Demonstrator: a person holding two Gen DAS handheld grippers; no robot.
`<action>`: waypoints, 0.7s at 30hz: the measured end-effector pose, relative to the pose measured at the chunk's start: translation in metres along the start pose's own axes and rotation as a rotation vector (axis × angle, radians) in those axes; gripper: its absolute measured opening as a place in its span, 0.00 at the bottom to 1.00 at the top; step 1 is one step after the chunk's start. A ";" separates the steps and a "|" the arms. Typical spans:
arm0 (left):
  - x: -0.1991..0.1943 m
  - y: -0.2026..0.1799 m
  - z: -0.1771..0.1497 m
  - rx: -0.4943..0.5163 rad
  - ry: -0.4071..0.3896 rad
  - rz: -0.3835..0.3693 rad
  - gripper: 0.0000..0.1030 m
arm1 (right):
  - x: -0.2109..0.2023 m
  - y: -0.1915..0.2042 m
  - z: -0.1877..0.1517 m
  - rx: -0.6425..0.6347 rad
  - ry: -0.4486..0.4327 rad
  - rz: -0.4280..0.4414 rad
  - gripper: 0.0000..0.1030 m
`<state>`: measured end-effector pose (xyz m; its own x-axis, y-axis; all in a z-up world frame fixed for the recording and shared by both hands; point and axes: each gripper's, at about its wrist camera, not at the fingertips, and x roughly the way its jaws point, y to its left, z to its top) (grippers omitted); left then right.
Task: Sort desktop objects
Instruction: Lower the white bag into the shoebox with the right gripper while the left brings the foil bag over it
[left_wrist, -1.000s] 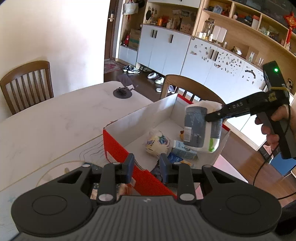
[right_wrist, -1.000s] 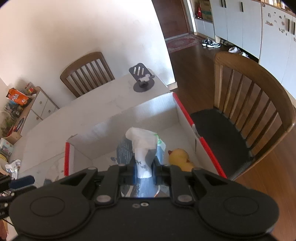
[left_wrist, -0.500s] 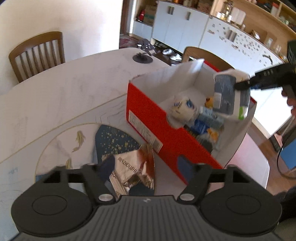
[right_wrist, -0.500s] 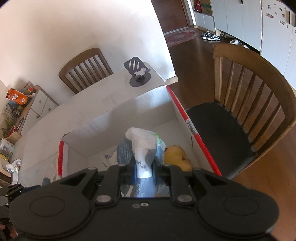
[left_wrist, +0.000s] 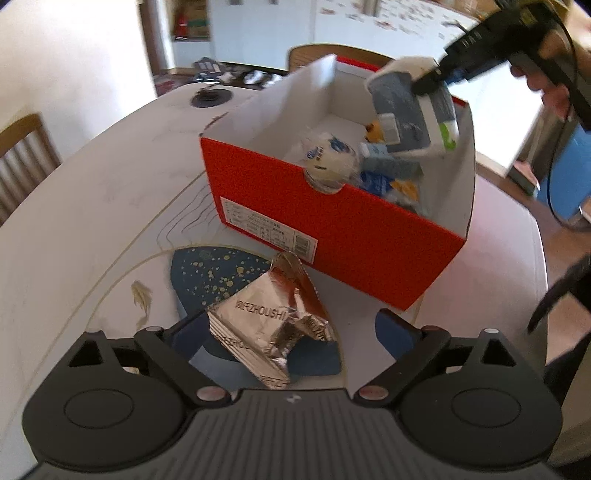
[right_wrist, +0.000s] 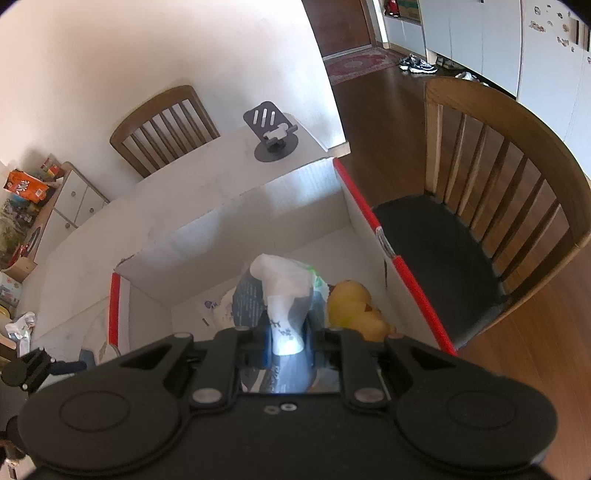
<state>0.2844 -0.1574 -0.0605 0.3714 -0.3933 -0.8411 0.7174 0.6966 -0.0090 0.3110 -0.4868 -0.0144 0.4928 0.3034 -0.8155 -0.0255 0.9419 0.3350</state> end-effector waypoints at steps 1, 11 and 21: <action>0.001 0.003 0.001 0.022 0.005 -0.009 0.94 | 0.001 0.001 0.000 -0.001 0.002 -0.003 0.16; 0.024 0.023 0.008 0.267 0.037 -0.077 0.94 | 0.009 0.012 -0.003 0.004 0.023 -0.047 0.16; 0.049 0.025 0.003 0.355 0.067 -0.157 0.83 | 0.019 0.016 -0.002 0.016 0.042 -0.083 0.16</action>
<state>0.3228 -0.1611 -0.1005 0.2099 -0.4308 -0.8777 0.9261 0.3754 0.0373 0.3188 -0.4658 -0.0256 0.4556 0.2301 -0.8599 0.0280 0.9618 0.2722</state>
